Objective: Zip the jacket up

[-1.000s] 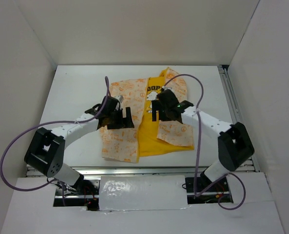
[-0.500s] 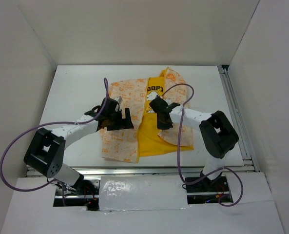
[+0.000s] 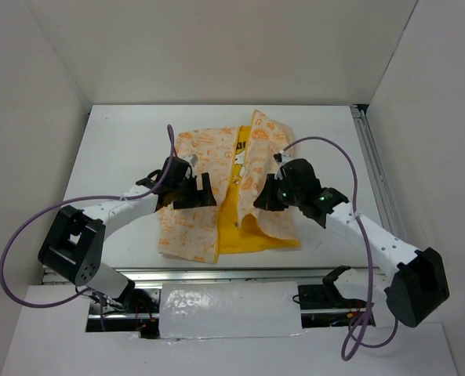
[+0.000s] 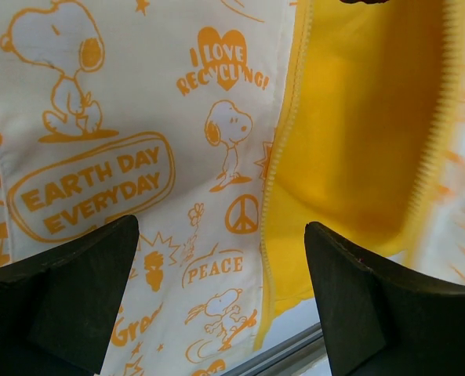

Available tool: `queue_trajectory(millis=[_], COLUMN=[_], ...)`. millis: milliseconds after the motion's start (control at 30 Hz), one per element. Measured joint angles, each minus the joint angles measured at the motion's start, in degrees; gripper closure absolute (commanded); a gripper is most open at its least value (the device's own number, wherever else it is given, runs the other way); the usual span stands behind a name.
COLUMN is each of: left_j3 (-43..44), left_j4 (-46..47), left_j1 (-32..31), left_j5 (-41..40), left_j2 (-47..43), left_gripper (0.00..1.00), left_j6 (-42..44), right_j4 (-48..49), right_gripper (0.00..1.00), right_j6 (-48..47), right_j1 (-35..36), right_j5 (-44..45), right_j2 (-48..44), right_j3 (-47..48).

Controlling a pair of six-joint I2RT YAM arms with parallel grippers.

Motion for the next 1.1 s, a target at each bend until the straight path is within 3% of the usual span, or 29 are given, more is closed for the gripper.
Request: queue_trajectory(millis=[67,100,167,233,267,300,567,733,900,1100], left_j3=[0.0,0.0,0.0,0.0,0.0,0.0,0.0,0.0,0.0,-0.5], left_j4=[0.0,0.0,-0.1,-0.2,-0.4,-0.7,-4.1,-4.4,-4.8,-4.8], left_j1=[0.0,0.0,0.0,0.0,0.0,0.0,-0.8,-1.4,-1.6,-1.6], left_j5=[0.0,0.0,0.0,0.0,0.0,0.0,-2.5,-2.8,-3.5,-3.4], left_j2=[0.0,0.0,0.0,0.0,0.0,-0.1,-2.8,-3.6,-3.7,-3.6], left_gripper=[0.01,0.01,0.01,0.01,0.01,0.01,0.01,0.01,0.01,0.01], left_j6=[0.0,0.0,0.0,-0.1,-0.2,-0.2,-2.7,-3.1,-3.1,-3.1], right_j4=[0.2,-0.6,-3.6,-6.9,-8.0,-9.0,-17.8,-15.6,-14.2,-14.0], right_gripper=[0.83,0.63,0.38,0.21,0.07,0.03,0.02,0.03,0.05,0.27], right_j6=[0.7,1.0,2.2,3.7,4.1,4.5,6.7,3.8,3.5,4.2], right_j1=[-1.7,-2.3,-3.1,-3.0,-2.8,-2.3,9.3,15.3,13.9,8.8], right_j5=[-0.1,0.9,4.5,9.0,10.3,12.4,28.8,28.8,26.3,21.4], right_j2=[1.0,2.2,5.6,7.6,7.7,7.4,3.0,6.2,18.0,21.8], right_j3=[-4.6,-6.2,-8.5,-9.2,-9.2,-9.1,2.0,8.9,10.7,5.6])
